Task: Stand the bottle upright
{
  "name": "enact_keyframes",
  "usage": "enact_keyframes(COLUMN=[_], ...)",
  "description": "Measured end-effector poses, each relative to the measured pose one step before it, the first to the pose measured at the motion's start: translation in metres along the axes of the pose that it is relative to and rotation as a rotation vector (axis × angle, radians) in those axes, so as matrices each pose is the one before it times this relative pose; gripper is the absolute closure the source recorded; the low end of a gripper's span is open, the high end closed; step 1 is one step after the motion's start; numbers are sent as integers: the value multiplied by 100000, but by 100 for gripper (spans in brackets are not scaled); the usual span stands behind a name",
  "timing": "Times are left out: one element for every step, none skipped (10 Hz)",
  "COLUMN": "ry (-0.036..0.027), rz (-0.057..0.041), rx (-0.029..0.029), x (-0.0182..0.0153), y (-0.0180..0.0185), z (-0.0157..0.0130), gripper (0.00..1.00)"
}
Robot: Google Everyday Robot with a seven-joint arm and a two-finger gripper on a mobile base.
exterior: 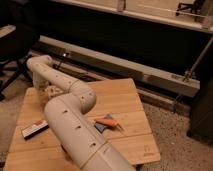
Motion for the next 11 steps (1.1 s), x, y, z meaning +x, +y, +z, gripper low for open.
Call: enact_keyframes(ry=[-1778,-3574,-3196,-3724,-3815,-4467,-3593,-2719,-2354,-1973,-1437], rz=[295,986,1082,1268,1157,1311,961,689,442,321,248], rx=[1726,2385,1504,1487,973,1262,1235,1201,1122,896,660], x=[-74,-199,-120,-173,-193,-258,-190,-5,25,21,42], y=[-414,-510,-244,-197,-20,-39,-19,23,101,193,244], z=[-947,-1380,-905,-1040,-742,-899,-869,-871,-869,-749,-603], gripper=[70,70,70,70,70,70,70,70,70,70,70])
